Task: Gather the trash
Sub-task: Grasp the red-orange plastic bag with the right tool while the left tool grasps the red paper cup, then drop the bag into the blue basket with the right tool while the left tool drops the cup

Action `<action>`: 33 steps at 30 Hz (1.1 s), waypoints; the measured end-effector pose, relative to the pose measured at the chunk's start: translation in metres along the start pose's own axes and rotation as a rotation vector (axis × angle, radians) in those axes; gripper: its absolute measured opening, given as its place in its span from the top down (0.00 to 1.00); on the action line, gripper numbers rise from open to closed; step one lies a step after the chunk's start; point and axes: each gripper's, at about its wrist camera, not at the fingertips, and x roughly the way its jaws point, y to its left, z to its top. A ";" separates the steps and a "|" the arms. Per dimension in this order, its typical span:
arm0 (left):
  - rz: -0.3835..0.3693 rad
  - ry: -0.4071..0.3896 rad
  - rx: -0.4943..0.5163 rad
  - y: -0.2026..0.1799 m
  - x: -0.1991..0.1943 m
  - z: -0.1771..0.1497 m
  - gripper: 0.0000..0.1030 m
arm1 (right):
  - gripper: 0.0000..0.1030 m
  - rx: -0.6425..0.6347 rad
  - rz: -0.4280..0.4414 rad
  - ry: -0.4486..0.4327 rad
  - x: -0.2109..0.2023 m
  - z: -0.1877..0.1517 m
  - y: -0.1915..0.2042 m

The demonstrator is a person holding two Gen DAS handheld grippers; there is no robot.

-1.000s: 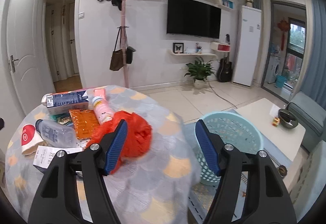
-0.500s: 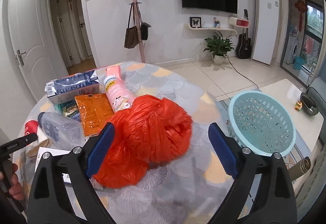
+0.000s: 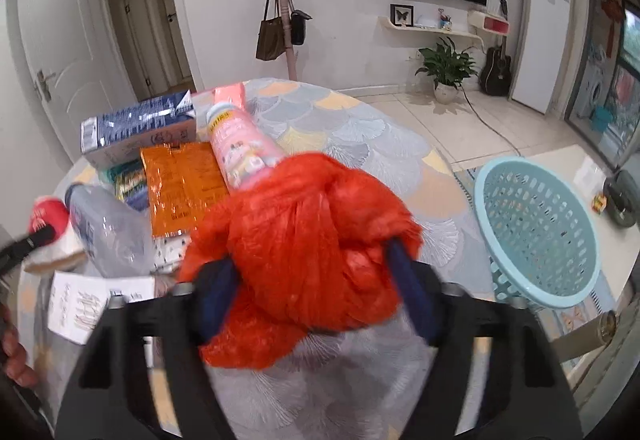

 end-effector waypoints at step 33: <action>-0.416 -0.136 0.381 -0.307 -0.003 0.021 0.64 | 0.68 0.271 -0.290 -0.253 -0.081 0.016 -0.212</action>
